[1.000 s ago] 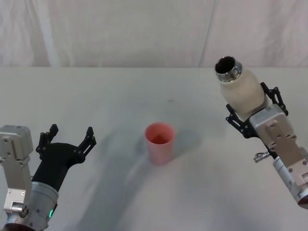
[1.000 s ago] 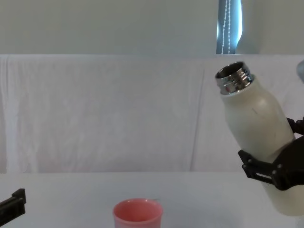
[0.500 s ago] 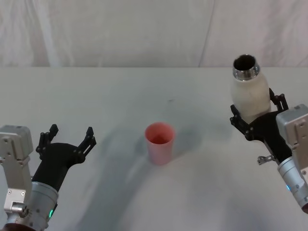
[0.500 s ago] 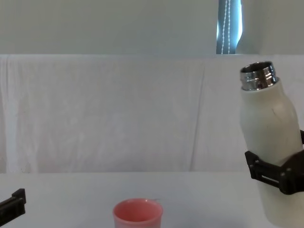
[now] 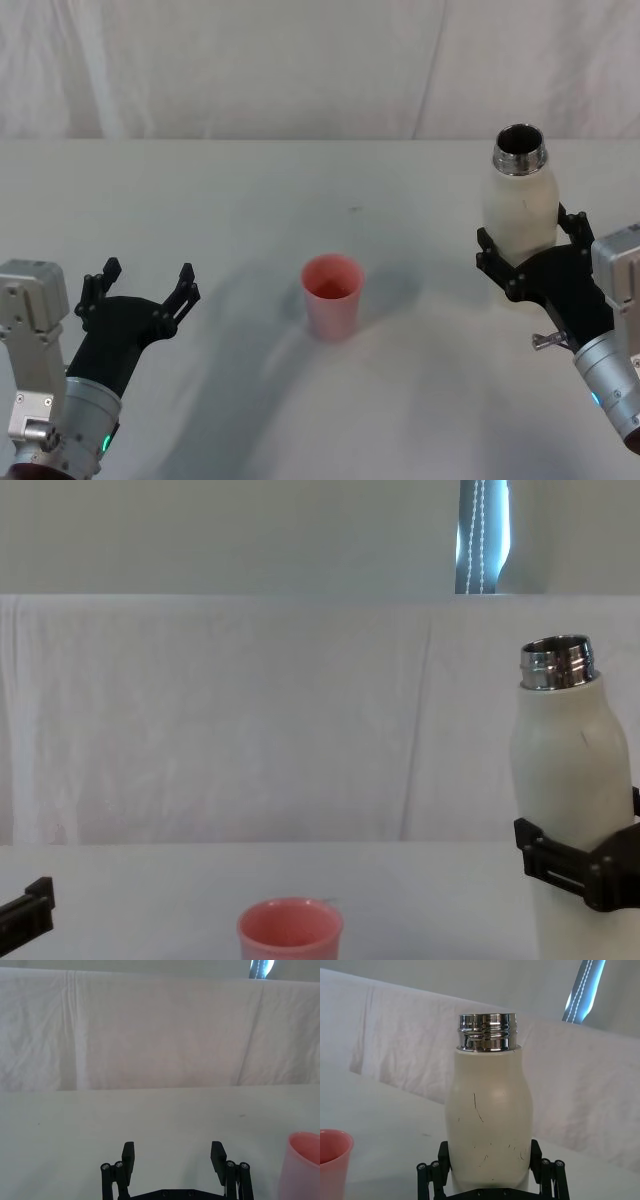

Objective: Grasp the thermos with one hand and pour water into the cup lid.

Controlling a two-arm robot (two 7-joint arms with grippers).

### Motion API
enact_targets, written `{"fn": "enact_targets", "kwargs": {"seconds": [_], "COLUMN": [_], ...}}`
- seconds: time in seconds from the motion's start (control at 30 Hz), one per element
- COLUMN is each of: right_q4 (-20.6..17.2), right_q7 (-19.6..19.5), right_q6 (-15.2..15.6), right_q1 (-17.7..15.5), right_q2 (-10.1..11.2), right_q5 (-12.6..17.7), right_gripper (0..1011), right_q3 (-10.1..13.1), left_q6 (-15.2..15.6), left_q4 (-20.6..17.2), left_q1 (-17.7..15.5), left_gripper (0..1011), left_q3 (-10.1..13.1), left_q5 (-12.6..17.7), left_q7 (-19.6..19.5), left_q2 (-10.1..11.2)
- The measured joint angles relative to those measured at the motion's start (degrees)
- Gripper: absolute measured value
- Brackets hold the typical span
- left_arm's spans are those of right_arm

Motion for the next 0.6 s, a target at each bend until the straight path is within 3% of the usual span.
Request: {"fn": "enact_targets", "kwargs": {"seconds": [0.6], "right_q4": [0.9], "right_q7": [1.7], "right_q6": [0.1], "right_q1": [0.1], "right_q2": [0.2], "right_q5": [4.9], "right_gripper": [959], "right_q3": [0.4], "left_q6": [0.0], "left_q4": [0.0], "left_q1": [0.0], "left_gripper": [1001], "left_q3": [0.0], "left_q5": [0.0], "left_q7": [0.0], "left_q2": [0.0]}}
